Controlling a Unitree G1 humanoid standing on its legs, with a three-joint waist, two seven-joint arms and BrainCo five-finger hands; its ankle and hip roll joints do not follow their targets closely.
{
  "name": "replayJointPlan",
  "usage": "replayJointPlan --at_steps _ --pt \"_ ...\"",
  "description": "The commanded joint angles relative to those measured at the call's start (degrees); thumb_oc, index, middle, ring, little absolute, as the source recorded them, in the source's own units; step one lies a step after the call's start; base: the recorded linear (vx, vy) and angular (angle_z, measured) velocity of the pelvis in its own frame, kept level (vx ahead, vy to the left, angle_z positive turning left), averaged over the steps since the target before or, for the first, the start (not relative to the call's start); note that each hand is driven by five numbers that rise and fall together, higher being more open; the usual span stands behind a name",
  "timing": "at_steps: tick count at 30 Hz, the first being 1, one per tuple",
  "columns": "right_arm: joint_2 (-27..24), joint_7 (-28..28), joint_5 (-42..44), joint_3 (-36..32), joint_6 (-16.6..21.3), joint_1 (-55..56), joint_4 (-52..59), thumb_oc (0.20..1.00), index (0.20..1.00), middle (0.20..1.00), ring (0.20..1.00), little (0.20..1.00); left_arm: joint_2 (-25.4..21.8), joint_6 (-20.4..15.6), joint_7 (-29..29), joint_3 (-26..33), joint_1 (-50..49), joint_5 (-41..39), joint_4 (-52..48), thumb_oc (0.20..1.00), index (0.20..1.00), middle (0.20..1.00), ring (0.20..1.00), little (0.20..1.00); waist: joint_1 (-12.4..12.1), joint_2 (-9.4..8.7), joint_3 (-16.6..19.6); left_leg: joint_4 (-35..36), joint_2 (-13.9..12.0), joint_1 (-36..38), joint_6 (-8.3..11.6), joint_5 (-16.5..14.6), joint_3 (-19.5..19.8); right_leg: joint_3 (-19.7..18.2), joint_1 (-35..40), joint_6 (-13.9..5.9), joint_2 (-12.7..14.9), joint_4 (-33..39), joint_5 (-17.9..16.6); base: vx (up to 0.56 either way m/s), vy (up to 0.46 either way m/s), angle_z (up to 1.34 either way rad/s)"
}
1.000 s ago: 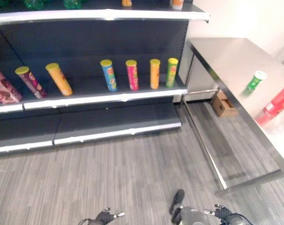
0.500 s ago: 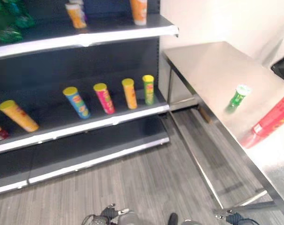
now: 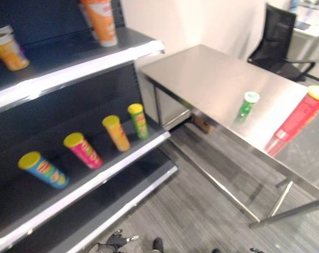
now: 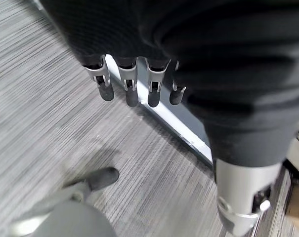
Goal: Put the goods on the table back onto the shelves and tidy them up.
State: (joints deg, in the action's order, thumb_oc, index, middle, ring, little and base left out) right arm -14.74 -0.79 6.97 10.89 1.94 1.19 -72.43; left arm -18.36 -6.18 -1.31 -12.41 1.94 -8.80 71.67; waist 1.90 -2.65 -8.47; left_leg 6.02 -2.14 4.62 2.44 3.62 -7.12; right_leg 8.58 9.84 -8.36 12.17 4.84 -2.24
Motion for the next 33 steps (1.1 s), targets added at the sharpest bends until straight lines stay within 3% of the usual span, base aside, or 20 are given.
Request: replayJointPlan --at_steps 1,5,9,11,14,15,18,24,27,28,30,31,33 --pt "-4.8 -0.8 3.6 -0.6 0.6 -4.3 0.6 1.000 1.000 1.000 1.000 1.000 1.0 -1.6 -0.4 0.1 2.2 -0.8 0.7 1.000 1.000 1.000 1.000 1.000 -0.5 2.62 -0.8 -1.4 -1.7 0.6 1.02 -5.3 1.3 -1.2 -4.1 -2.51 -2.0 -3.4 4.8 0.00 0.143 -0.28" --pt "-5.5 -1.1 4.4 -2.4 0.7 -4.1 0.8 1.000 1.000 1.000 1.000 1.000 0.5 -1.7 -0.2 0.0 2.6 -0.4 0.7 1.000 1.000 1.000 1.000 1.000 -0.1 2.53 -1.0 -1.6 -0.1 0.9 -0.18 -6.2 0.3 -1.4 -5.7 -3.73 -0.4 -6.5 4.8 0.02 0.227 -0.19" --pt "-7.4 -2.1 7.0 -6.5 1.1 -3.6 0.9 1.000 1.000 1.000 1.000 1.000 -0.1 -1.4 0.1 -0.2 3.0 0.4 0.5 1.000 1.000 1.000 1.000 1.000 1.3 2.89 -2.7 -1.0 1.0 2.5 -2.03 -7.3 -0.7 -1.1 -11.0 -4.79 0.3 -18.4 3.5 0.02 0.180 -0.16" --pt "-8.0 -2.4 8.4 -8.4 1.5 -2.6 1.2 1.000 1.000 1.000 1.000 1.000 -0.7 -1.4 0.2 0.0 3.2 0.9 0.8 1.000 1.000 1.000 1.000 1.000 1.9 2.93 -3.5 -1.0 0.7 3.4 -2.03 -8.1 -1.1 -0.2 -13.2 -4.76 0.8 -21.4 2.9 0.03 0.087 -0.16" --pt "-9.1 -2.5 9.4 -10.2 1.5 -1.6 1.0 1.000 1.000 1.000 1.000 1.000 -0.9 -1.3 0.4 0.3 3.3 1.2 1.1 1.000 1.000 1.000 1.000 1.000 2.2 2.50 -3.4 -1.0 0.8 3.8 -1.68 -8.8 -1.1 1.7 -12.4 -4.32 1.5 -16.6 2.5 0.06 -0.019 0.01" --pt "-10.5 -1.9 10.2 -11.0 1.1 -1.6 -0.2 1.000 1.000 1.000 1.000 1.000 -1.9 -0.8 0.8 0.0 4.1 1.9 2.0 1.000 1.000 1.000 1.000 1.000 2.4 1.57 -3.3 -1.0 0.9 2.9 -1.25 -8.3 -1.3 1.7 -11.7 -4.38 1.5 -10.1 1.2 0.08 -0.094 0.03" --pt "-11.5 0.1 12.7 -12.6 1.3 0.1 0.6 1.000 1.000 1.000 1.000 1.000 -1.7 -1.2 1.3 1.1 3.8 0.9 2.3 1.000 1.000 1.000 1.000 1.000 2.2 0.41 -2.7 -1.0 0.5 3.0 -0.97 -8.2 -1.5 0.4 -10.9 -4.28 0.7 -7.4 0.5 0.07 -0.097 -0.07" --pt "-17.4 3.4 16.3 -17.2 1.1 2.0 3.5 1.000 1.000 1.000 1.000 1.000 -2.1 -1.0 2.9 1.8 3.0 2.1 2.9 1.000 1.000 1.000 1.000 1.000 2.8 -1.23 -1.1 -1.0 -0.9 3.5 0.60 -8.5 -1.7 2.4 -7.8 -3.80 -0.6 -3.1 0.7 0.09 -0.107 -0.14" --pt "-21.5 5.5 19.8 -21.4 1.8 5.9 14.5 1.000 1.000 1.000 1.000 1.000 -2.5 -1.0 3.6 2.1 2.6 3.0 1.9 1.000 1.000 1.000 1.000 1.000 3.8 -1.38 -0.7 -1.0 -1.9 4.2 1.40 -8.6 -2.0 2.3 -7.2 -3.55 -1.4 -2.7 1.2 0.08 -0.083 0.00" --pt "-25.5 7.4 21.6 -25.8 3.0 10.3 27.2 1.000 1.000 1.000 1.000 1.000 -2.3 -1.2 4.6 2.6 1.7 3.9 0.7 1.000 1.000 1.000 1.000 1.000 4.9 -1.11 -0.5 -1.0 -2.6 4.8 2.07 -8.7 -2.3 2.4 -6.6 -3.35 -2.0 -2.5 1.8 0.11 -0.078 0.01" --pt "-27.1 8.1 21.8 -27.0 3.3 11.2 31.5 1.000 1.000 1.000 1.000 1.000 -2.1 -1.2 4.9 2.7 1.4 4.1 0.3 1.000 1.000 1.000 1.000 1.000 5.2 -0.92 -0.3 -1.0 -2.8 5.1 2.27 -8.8 -2.5 2.4 -6.2 -3.30 -2.2 -2.2 2.0 0.09 -0.054 -0.06" --pt "-33.6 11.9 26.8 -31.9 5.8 14.6 49.0 1.000 1.000 1.000 1.000 1.000 -1.3 -2.0 5.7 2.7 0.1 4.0 -1.8 1.000 1.000 1.000 1.000 1.000 6.3 -0.15 -0.1 -1.0 -3.7 6.0 3.11 -9.0 -3.3 2.3 -5.3 -3.06 -2.9 -1.4 2.6 0.08 -0.038 -0.14" --pt "-34.9 12.7 27.4 -32.6 6.1 15.0 51.5 1.000 1.000 1.000 1.000 1.000 -1.2 -2.1 5.9 2.7 -0.2 4.0 -2.2 1.000 1.000 1.000 1.000 1.000 6.4 -0.03 -0.1 -1.0 -3.8 6.1 3.27 -9.0 -3.5 2.4 -5.1 -2.99 -3.1 -1.3 2.7 0.07 -0.036 -0.07"
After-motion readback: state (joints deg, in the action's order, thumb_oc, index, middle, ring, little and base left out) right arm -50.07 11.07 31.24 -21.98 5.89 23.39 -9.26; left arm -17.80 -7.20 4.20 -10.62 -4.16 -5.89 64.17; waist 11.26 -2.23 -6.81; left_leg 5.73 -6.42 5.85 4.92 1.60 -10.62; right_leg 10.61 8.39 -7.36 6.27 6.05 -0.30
